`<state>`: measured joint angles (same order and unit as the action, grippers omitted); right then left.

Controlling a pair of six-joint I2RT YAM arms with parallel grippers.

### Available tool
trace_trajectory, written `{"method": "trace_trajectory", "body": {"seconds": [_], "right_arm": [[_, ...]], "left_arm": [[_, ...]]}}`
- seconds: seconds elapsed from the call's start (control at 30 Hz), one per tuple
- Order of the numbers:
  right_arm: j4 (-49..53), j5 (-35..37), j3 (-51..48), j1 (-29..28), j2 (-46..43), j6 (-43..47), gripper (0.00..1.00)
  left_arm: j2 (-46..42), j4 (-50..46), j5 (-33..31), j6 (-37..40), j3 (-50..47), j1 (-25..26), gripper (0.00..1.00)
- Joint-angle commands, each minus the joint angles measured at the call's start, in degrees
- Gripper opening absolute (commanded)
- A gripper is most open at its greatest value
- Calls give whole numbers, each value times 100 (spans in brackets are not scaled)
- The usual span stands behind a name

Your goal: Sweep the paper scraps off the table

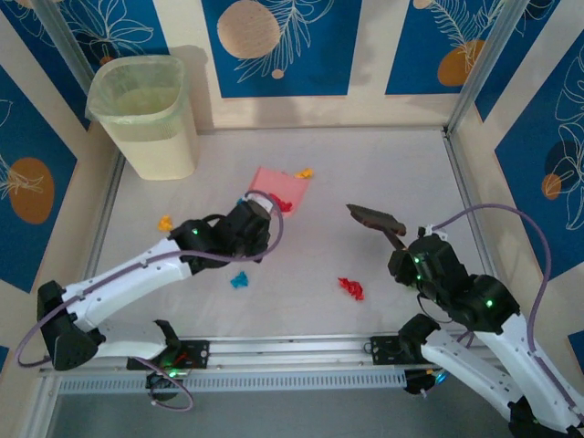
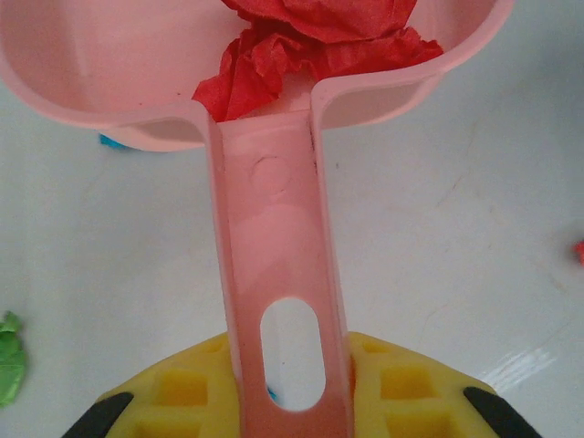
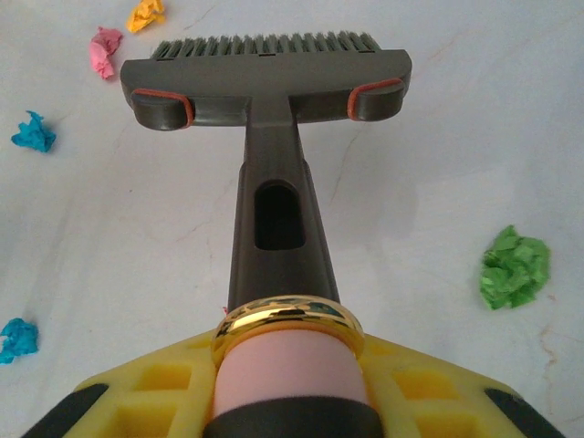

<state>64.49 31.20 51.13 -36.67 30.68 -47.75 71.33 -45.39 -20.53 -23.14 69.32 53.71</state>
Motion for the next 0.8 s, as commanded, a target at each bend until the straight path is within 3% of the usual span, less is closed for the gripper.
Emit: {"method": "trace_trajectory", "body": {"seconds": [0.0,0.47,0.77], "right_arm": [[-673,-465,-254,17,0,-100,0],[-1506,-937,-678,124,809,-37,0],[-1604,-1120,-647,167,1247,-32,0]], "left_arm": [[106,-976,-120,-81,805,-391,0],[1520,-2808,1200,226,4811,-2814,0],[2748,-3265,2745,-62,6990,-4486,0]]}}
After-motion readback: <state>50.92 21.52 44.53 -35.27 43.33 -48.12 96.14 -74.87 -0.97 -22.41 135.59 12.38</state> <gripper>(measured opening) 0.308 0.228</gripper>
